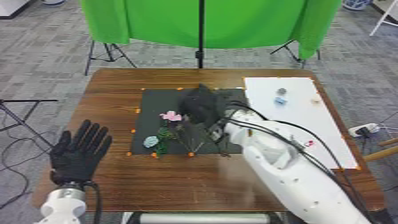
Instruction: Arrange flowers
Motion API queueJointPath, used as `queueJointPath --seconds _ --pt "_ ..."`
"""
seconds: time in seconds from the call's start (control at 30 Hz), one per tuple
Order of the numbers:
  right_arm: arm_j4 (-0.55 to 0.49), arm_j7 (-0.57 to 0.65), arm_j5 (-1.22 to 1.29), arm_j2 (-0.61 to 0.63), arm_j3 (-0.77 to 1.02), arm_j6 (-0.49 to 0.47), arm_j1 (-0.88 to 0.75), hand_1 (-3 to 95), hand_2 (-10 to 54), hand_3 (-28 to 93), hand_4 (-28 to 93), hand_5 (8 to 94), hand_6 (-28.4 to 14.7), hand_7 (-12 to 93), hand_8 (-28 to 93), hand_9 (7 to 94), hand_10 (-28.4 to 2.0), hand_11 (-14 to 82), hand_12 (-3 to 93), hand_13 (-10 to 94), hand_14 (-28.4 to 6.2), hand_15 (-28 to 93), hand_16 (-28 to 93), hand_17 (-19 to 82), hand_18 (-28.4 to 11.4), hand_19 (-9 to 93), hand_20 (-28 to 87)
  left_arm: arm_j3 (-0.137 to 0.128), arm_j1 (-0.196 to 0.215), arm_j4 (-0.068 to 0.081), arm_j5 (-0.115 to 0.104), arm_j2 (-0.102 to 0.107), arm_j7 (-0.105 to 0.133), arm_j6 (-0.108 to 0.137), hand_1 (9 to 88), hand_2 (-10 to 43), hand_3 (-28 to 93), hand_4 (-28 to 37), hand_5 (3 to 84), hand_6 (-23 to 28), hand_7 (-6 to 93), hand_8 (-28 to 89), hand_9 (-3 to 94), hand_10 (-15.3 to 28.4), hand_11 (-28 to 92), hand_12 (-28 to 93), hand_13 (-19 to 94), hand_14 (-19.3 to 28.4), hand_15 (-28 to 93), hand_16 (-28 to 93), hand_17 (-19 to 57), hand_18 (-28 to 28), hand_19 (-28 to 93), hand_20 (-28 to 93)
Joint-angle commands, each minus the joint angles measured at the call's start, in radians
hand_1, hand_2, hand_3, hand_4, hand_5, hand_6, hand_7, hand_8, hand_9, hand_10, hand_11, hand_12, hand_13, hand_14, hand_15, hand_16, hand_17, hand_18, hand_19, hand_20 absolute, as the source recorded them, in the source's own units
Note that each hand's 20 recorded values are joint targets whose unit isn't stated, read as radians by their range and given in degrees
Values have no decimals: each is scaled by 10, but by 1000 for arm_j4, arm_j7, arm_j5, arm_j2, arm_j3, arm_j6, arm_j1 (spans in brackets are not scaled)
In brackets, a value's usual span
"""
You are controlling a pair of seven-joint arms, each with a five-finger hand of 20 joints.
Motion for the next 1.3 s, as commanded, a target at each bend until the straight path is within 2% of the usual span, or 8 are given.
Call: queueJointPath --seconds 0.03,0.13,0.37,0.8,0.87,0.97,1.0,1.3 --pt "43 23 -51 -70 -60 -30 5 653 -95 674 -283 709 23 222 -66 823 -83 81 356 699 -36 481 442 309 -183 730 367 20 -39 17 4 15 -25 4 281 125 785 -283 456 103 107 -88 388 158 198 98 269 165 334 -72 -84 133 337 109" --pt "60 36 -77 -83 -70 -13 4 652 -95 675 -283 709 23 224 -68 822 -83 81 355 698 -36 482 442 309 -183 730 368 25 -52 19 1 16 -34 24 281 125 786 -283 456 103 107 -88 388 157 197 98 269 164 334 -72 -84 133 338 109" --pt "107 90 -175 -100 -117 15 4 648 -95 677 -283 705 23 222 -74 818 -84 81 355 697 -36 483 441 309 -185 730 369 33 -51 16 -1 22 -36 1 281 126 785 -283 457 103 109 -89 389 157 199 98 270 164 333 -72 -84 133 338 109" --pt "151 138 -221 -123 -118 74 3 642 -95 682 -283 697 18 216 -104 797 -89 84 351 664 -44 518 432 305 -192 757 391 35 -68 26 1 16 -50 7 281 127 786 -283 457 104 109 -89 389 157 198 98 270 164 334 -72 -84 133 337 108" --pt "145 108 -241 -123 -110 64 -5 635 -95 691 -283 683 21 218 -151 768 -93 99 338 629 -57 565 421 300 -199 777 415 34 -64 25 -1 15 -47 7 281 127 785 -283 458 104 109 -89 389 158 198 98 271 164 334 -73 -84 133 337 108" --pt "138 31 -254 -127 -88 28 -16 615 -95 710 -283 660 29 225 -167 659 -110 218 200 548 -80 635 403 279 -203 811 446 32 -63 25 1 15 -48 3 281 127 787 -283 457 103 109 -89 389 157 197 99 271 165 334 -73 -84 133 337 108" --pt "137 -13 -260 -131 -75 1 -18 606 -95 722 -283 656 32 226 -168 634 -111 218 181 528 -83 644 394 269 -200 816 449 32 -60 24 0 17 -44 1 281 127 787 -283 457 103 109 -89 389 157 198 99 270 165 334 -73 -84 133 337 109" --pt "117 39 -253 -121 -62 -35 -19 560 -95 785 -283 652 46 229 -175 566 -118 174 154 467 -94 650 329 242 -197 805 449 22 -43 17 -21 21 -37 0 280 126 786 -283 457 103 109 -89 389 157 197 99 270 164 334 -73 -84 133 338 109"
